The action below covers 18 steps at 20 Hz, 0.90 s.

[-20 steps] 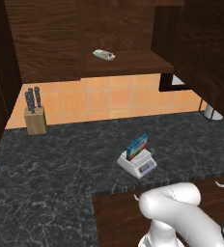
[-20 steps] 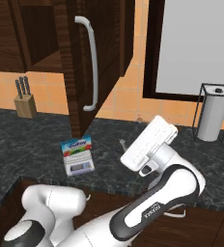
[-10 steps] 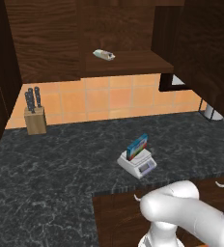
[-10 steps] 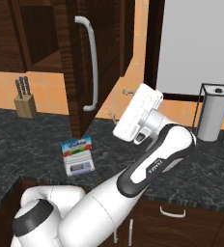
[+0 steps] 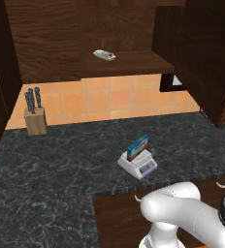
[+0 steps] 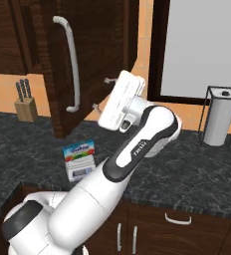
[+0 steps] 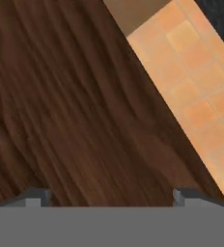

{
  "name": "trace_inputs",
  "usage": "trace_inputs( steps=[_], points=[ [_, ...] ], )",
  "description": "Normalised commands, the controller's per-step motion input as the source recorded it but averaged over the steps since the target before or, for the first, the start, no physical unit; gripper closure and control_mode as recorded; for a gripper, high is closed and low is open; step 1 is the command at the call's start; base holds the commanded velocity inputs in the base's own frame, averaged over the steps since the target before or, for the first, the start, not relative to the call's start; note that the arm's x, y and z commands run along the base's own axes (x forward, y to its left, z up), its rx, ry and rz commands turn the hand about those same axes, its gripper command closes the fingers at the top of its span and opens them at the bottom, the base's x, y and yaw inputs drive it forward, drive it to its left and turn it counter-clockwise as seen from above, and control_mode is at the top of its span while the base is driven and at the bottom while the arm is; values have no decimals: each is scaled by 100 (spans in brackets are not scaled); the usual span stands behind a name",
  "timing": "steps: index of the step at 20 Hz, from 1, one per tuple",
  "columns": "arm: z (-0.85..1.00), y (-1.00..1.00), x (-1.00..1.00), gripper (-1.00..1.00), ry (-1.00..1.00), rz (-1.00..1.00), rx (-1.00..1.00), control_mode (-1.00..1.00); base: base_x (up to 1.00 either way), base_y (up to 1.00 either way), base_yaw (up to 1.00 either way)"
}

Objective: Pick the boxed food and place it on the digital scale for weighing, and close the cabinet.

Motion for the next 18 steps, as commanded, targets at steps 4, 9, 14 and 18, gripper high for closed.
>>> trace_inputs(
  steps=[4,9,14,18],
  points=[
    [21,99,1,-100,0,-1,-8,-100,0,0,0],
    [3,95,21,-100,0,-11,-13,-100,0,0,0],
    [0,73,39,-100,0,-14,-15,-100,0,0,0],
    [0,58,65,-100,-1,-17,-13,-100,0,0,0]
  ],
)
